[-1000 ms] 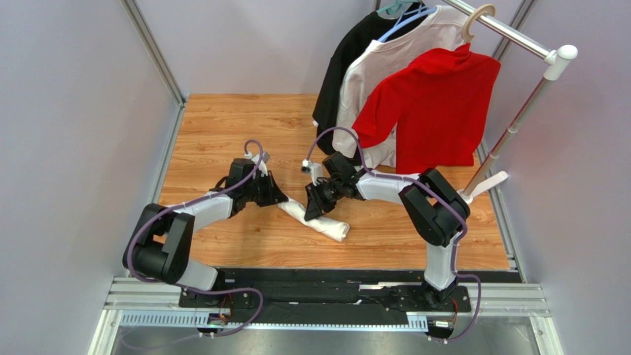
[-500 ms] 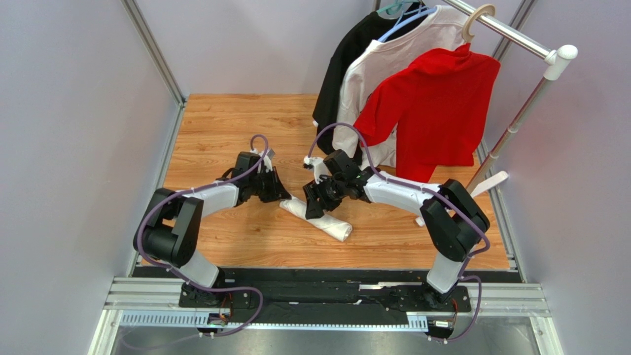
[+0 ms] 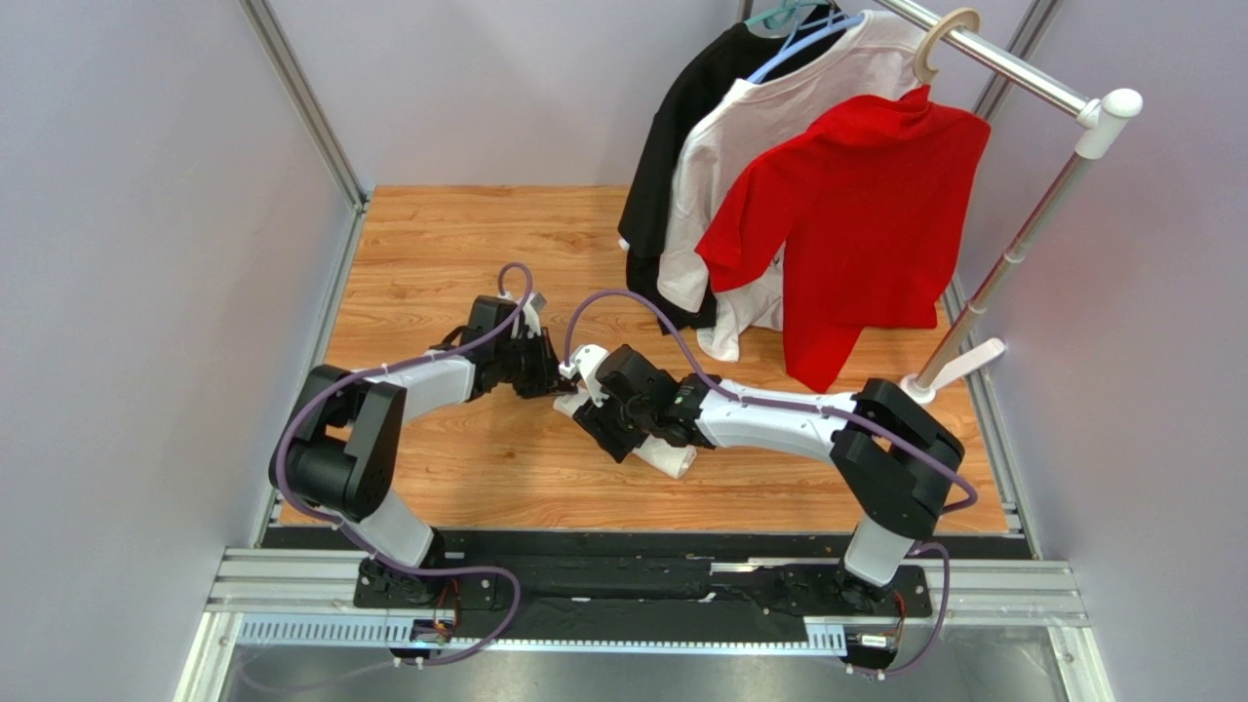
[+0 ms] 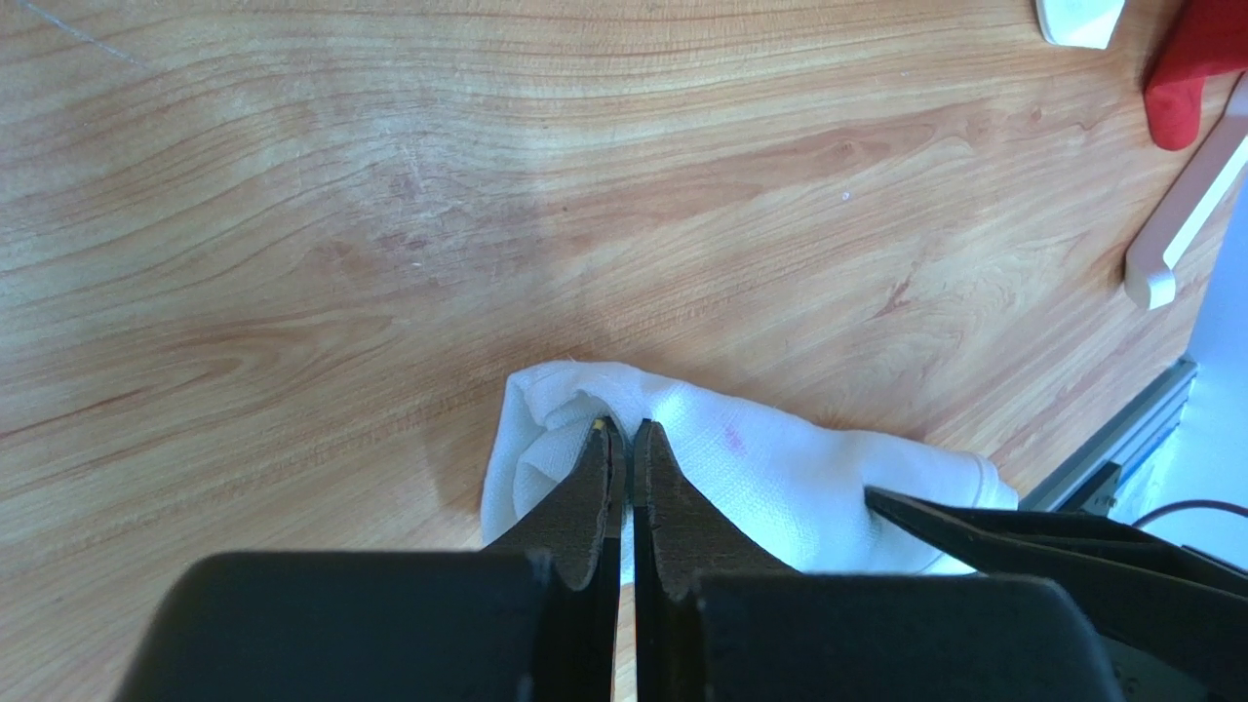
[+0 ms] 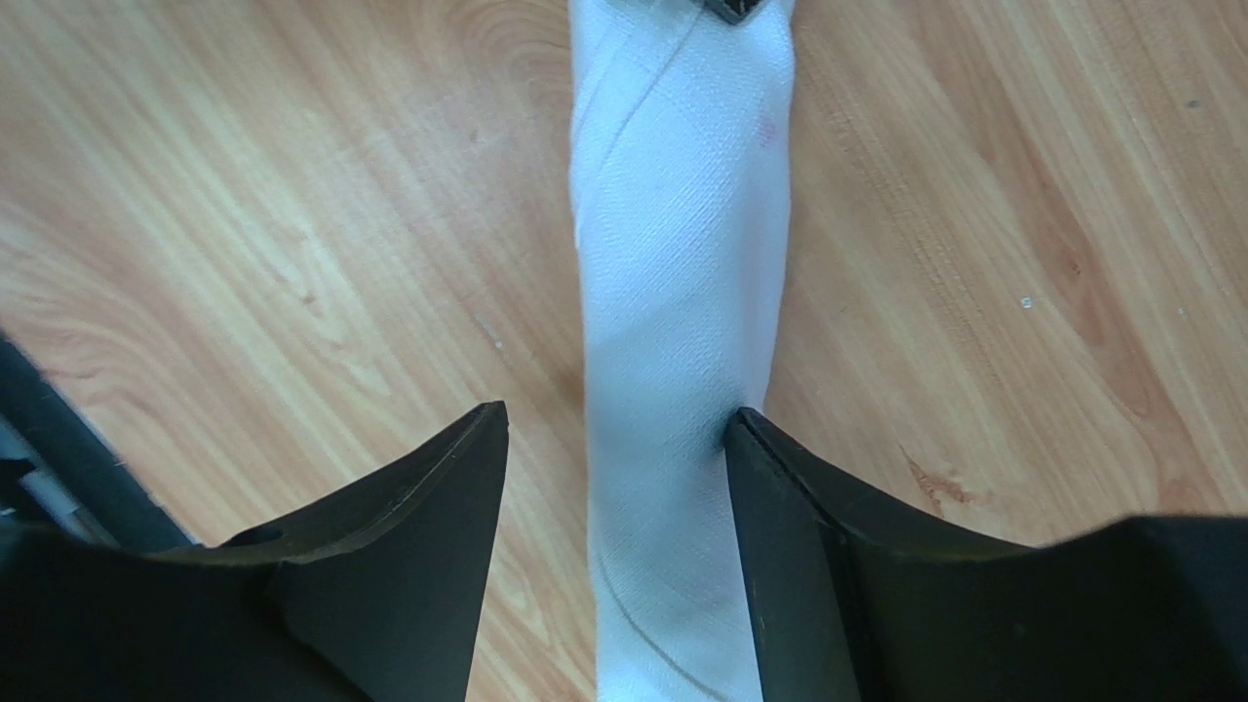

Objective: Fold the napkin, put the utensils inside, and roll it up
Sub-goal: Roll the napkin with the utensil

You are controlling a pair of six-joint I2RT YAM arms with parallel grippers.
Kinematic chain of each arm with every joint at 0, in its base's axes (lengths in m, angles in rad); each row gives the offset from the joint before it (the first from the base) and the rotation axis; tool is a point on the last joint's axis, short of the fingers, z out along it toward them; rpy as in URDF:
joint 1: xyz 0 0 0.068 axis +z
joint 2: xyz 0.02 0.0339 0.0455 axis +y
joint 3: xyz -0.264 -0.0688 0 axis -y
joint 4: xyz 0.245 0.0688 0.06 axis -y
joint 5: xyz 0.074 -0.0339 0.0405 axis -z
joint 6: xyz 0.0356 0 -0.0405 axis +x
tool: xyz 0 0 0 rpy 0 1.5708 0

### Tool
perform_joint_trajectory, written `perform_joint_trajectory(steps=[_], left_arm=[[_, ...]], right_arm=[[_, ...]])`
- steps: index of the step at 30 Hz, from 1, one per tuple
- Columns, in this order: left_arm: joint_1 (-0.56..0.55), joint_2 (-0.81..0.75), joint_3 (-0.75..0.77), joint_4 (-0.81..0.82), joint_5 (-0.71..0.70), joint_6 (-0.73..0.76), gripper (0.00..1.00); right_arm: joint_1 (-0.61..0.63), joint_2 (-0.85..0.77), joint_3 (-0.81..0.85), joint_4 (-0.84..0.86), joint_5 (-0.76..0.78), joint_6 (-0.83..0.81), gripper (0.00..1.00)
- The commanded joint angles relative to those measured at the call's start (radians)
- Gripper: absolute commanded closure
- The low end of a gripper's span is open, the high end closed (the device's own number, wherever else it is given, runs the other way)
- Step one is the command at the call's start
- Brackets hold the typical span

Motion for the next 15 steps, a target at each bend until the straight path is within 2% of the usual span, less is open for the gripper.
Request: perform_joint_trajectory(steps=[1,6,11,13,15], left_arm=[[0.002,0.027,0.041,-0.057,-0.015,0.031,1.0],[0.002,0.041,0.058,-0.06,-0.006,0.03,1.0],[0.002,0.036,0.071,-0.059,0.005,0.031,1.0],[0.002,0.027,0.077,-0.065,0.004,0.024,0.96],[0.002,0.003,0.098,-0.097,0.011,0.018,0.86]], right_arm=[[0.004,0.052,0.01,0.041,0.09,-0.049,0.4],[0.004,0.1,0.018,0.024,0.104,-0.039,0.44],[-0.007,0.131,0.039,0.001,0.098,-0.008,0.57],[-0.025,0.138,0.05,-0.011,0.058,0.021,0.61],[-0.045,0.151,0.053,-0.016,0.003,0.05,0.64]])
